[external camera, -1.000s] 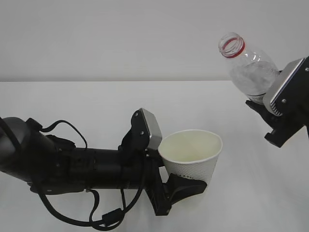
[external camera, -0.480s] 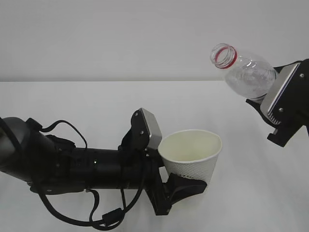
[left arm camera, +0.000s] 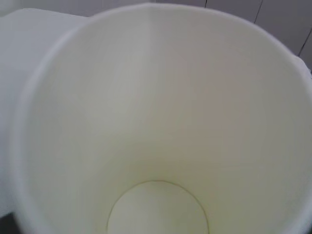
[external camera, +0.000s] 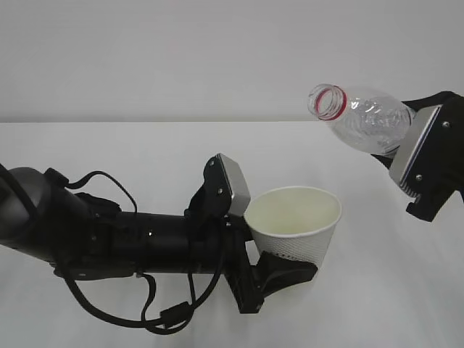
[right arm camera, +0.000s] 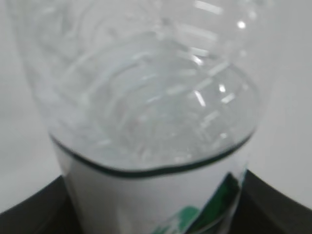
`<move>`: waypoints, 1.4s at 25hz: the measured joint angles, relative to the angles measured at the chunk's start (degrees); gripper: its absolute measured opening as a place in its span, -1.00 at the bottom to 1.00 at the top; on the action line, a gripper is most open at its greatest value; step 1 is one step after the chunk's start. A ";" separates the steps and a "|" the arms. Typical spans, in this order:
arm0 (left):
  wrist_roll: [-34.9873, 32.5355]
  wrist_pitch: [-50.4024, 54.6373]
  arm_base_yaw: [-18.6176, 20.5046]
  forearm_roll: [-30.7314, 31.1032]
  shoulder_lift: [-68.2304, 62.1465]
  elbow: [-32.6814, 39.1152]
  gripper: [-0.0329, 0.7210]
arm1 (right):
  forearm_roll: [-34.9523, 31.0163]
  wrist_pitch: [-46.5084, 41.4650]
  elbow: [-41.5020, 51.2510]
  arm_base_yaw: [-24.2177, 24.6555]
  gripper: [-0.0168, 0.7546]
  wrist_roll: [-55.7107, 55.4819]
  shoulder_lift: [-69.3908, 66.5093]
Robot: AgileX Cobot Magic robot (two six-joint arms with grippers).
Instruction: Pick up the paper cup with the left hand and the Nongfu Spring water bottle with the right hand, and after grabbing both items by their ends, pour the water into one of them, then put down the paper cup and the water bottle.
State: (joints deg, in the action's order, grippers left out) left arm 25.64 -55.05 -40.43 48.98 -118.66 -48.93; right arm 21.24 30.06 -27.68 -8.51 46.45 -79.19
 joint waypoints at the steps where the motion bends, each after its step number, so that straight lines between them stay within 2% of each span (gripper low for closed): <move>1: 0.00 0.47 0.00 -0.01 0.00 -0.40 0.47 | 0.00 0.00 0.00 0.00 0.38 0.26 0.00; 11: 1.88 2.08 0.00 2.67 -0.10 -0.75 0.45 | -3.01 0.08 0.00 0.00 0.38 6.82 0.00; 35: 2.22 2.08 0.00 2.79 -0.10 -0.75 0.43 | -4.33 0.08 0.00 0.00 0.38 15.70 0.00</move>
State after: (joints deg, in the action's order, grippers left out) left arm 27.86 -52.97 -40.43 51.78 -118.76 -49.68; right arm 16.91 30.14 -27.68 -8.51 62.15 -79.19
